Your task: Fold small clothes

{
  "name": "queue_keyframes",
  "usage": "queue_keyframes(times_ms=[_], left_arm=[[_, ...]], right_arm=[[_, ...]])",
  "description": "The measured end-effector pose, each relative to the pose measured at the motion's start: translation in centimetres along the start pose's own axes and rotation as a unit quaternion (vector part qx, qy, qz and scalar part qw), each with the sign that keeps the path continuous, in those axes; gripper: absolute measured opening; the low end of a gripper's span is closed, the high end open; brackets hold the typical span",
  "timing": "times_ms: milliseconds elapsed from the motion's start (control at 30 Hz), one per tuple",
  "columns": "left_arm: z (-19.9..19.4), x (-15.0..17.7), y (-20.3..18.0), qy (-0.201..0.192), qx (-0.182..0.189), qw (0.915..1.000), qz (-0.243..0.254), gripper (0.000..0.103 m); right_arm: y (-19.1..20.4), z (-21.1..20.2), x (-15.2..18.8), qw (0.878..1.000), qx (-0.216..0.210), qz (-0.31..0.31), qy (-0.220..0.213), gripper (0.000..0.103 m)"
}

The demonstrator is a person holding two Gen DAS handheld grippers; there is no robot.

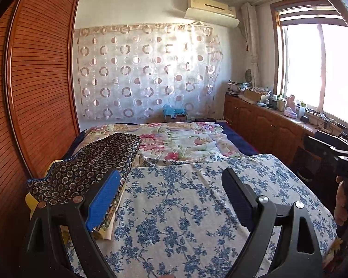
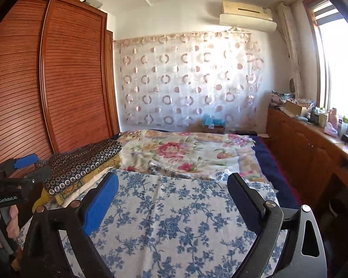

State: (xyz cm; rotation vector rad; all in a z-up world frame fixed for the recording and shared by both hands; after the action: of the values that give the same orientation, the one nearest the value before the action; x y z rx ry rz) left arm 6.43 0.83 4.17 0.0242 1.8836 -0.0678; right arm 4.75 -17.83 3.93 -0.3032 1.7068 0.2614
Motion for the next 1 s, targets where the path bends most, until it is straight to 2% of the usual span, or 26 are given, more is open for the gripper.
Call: queue_keyframes(times_ms=[1000], left_arm=[[-0.3,-0.3,-0.9,-0.002,0.001,1.0,0.004,0.09]], right_arm=[[-0.2,0.7,1.0,1.0,0.006,0.001,-0.001,0.095]])
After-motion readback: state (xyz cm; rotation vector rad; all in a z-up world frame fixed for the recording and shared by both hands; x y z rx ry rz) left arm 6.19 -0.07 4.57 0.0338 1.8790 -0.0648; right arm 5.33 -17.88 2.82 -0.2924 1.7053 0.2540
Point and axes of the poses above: each gripper's, at about its wrist camera, not at the fingertips, and z roughly the way its jaws point, y to its left, x to its underside, the point moved 2 cm from there along z, roughly the way its jaws point, and after that the axes turned 5 degrees about -y, right-handed, at the moved point
